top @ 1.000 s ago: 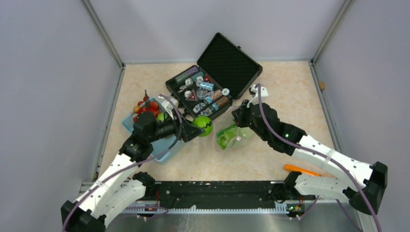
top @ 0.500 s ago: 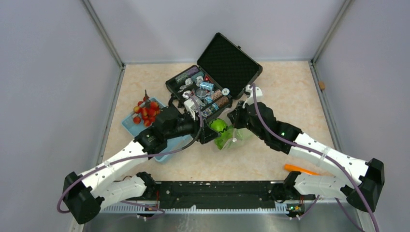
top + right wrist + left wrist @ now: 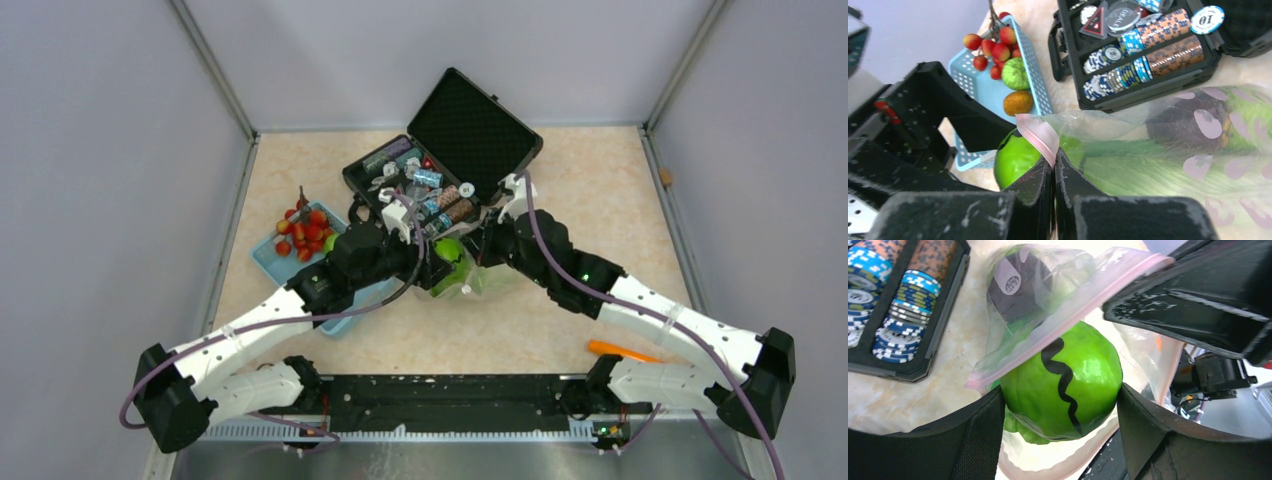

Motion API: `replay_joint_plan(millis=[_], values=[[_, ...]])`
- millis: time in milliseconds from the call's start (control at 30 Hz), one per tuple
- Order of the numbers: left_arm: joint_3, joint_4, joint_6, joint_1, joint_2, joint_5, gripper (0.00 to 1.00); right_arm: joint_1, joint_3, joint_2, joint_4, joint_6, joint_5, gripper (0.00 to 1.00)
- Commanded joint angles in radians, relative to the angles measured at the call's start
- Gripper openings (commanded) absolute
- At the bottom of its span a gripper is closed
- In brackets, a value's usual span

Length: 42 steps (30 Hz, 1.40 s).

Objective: Place the food in the zip-top bag and seal the zipper
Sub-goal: Place the fake fruit in the zipper food storage bag.

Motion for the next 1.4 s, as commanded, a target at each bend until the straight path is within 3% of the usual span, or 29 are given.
replay_joint_plan(millis=[0,167,467,967,1233,1367], values=[[0.058,-0.014,0.011,-0.014,-0.005,-0.077,0.45,0.007,0.021,-0.031,0.137,0.047,-0.064,0.01],[0.091,-0.025,-0.004,-0.06,0.044,-0.088,0.48,0.007,0.05,-0.018,0.132,0.033,-0.068,0.01],[0.107,-0.011,0.045,-0.084,0.044,-0.089,0.73,0.007,0.037,-0.055,0.09,0.027,0.018,0.0],[0.103,0.038,0.058,-0.082,0.047,0.014,0.93,0.007,0.002,-0.093,0.081,0.039,0.05,0.02],[0.085,0.056,0.071,-0.082,0.004,0.007,0.95,0.006,-0.004,-0.095,0.077,0.042,0.063,0.03],[0.066,0.058,0.078,-0.082,-0.052,-0.015,0.95,0.007,-0.054,-0.157,0.071,0.095,0.24,0.0]])
